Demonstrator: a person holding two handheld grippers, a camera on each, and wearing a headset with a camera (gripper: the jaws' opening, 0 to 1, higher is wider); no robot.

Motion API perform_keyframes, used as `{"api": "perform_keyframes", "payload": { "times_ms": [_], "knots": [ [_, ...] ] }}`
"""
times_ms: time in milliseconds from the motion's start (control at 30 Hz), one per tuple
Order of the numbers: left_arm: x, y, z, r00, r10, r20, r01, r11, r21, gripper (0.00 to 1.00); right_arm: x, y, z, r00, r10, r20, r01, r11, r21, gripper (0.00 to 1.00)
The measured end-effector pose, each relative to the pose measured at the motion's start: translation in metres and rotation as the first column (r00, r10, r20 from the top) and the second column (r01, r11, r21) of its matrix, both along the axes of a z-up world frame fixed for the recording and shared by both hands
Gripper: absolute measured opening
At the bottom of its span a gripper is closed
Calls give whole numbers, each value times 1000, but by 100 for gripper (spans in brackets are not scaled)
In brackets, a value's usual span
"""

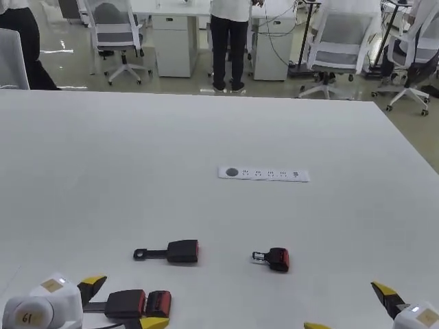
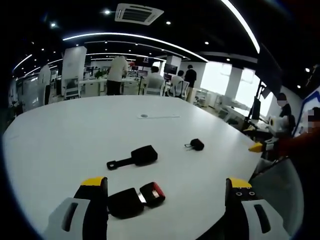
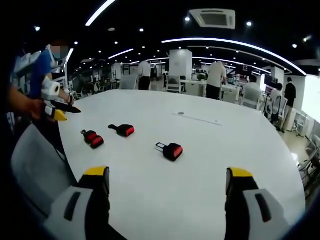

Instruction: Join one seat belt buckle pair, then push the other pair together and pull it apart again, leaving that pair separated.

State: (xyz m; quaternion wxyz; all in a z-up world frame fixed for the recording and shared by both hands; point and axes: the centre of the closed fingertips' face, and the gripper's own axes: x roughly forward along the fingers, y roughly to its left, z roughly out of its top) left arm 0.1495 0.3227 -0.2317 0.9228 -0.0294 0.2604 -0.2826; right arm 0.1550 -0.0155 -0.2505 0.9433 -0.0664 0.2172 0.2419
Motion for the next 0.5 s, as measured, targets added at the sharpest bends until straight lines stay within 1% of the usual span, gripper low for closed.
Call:
{"api": "perform_keyframes", "payload": {
  "times_ms": [67,133,200,500],
  "knots": [
    [0,1,-1,1000,1,-2,-1,1000,0,100,-1,-1,-2,1000,-2,-3,2,1000,0,99],
    [-1,2,-5,1000,4,-14,-4,1000,3,100,-2,-1,-3,1000,-1,-8,1,1000,-1,99],
    [-1,2,-4,1000,8,-9,-8,1000,2,100,-2,-2,-4,1000,-4,-8,4,1000,-2,99],
    [-1,3,-4,1000,11,-13,-11,1000,1,100,-5,-1,-8,1000,-9,-20,9,1000,0,99]
  ]
}}
